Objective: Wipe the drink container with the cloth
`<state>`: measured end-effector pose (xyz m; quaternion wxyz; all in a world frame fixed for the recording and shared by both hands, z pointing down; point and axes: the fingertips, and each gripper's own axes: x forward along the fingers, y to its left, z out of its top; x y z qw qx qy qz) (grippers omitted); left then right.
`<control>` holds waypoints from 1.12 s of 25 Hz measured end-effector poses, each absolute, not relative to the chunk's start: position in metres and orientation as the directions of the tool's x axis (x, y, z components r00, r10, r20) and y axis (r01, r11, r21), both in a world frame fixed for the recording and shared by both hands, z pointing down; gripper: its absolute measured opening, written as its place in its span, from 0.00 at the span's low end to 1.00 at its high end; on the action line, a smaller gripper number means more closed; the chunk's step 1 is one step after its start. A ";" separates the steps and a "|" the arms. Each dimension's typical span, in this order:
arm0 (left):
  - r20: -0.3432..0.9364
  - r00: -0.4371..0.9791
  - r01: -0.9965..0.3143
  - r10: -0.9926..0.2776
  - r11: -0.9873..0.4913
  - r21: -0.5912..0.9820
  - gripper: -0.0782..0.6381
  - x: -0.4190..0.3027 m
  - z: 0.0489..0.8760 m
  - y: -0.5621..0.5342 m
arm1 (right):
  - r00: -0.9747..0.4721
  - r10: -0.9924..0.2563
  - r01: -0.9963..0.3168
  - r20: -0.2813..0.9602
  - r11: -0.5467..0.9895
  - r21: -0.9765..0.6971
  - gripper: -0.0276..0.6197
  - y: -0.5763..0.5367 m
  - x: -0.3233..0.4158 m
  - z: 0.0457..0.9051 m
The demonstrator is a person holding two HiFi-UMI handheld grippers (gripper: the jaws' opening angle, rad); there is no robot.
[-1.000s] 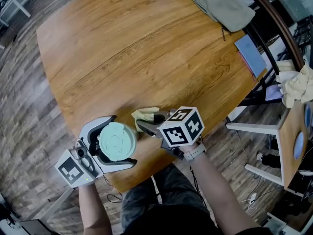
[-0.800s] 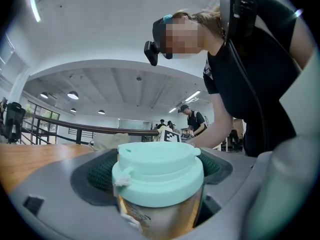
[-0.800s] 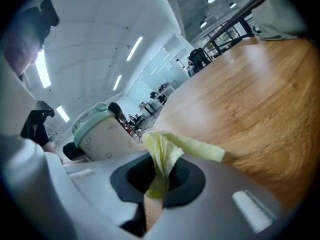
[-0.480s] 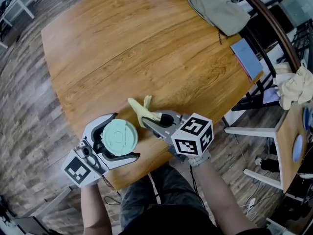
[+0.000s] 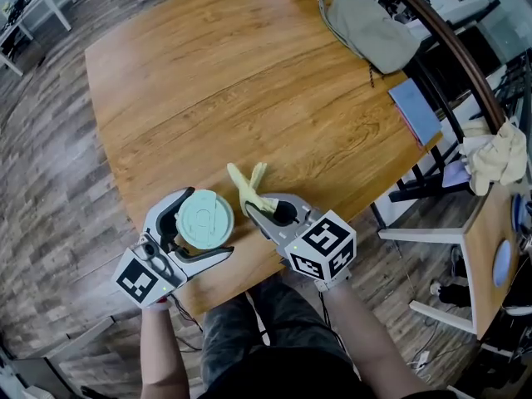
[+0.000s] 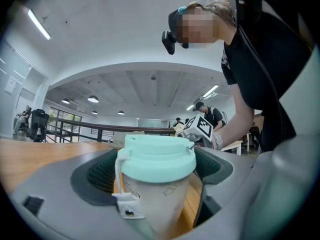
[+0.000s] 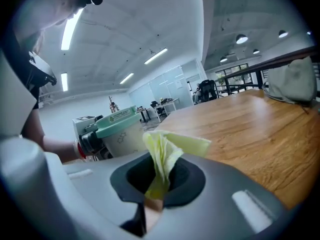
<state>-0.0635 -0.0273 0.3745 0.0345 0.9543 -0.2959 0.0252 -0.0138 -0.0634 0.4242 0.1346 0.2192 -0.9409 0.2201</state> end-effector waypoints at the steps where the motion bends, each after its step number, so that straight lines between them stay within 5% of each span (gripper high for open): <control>1: 0.061 0.808 -0.589 -0.586 -0.805 0.066 0.77 -0.068 0.375 -0.026 | -0.865 -0.359 -0.475 0.350 0.809 -0.345 0.08 -0.062 -0.012 0.423; 10: 0.028 0.690 -0.719 -0.724 -0.679 0.146 0.66 -0.115 0.376 -0.005 | -0.831 -0.425 -0.527 0.358 0.809 -0.262 0.08 -0.046 0.002 0.422; 19: 0.122 0.572 -0.817 -0.811 -0.550 0.176 0.11 -0.168 0.393 -0.014 | -0.701 -0.635 -0.705 0.323 0.685 -0.183 0.08 -0.030 0.003 0.401; 28: 0.116 0.504 -0.864 -0.856 -0.497 0.083 0.10 -0.183 0.375 -0.040 | -0.528 -0.805 -0.847 0.270 0.521 -0.105 0.08 -0.005 -0.002 0.388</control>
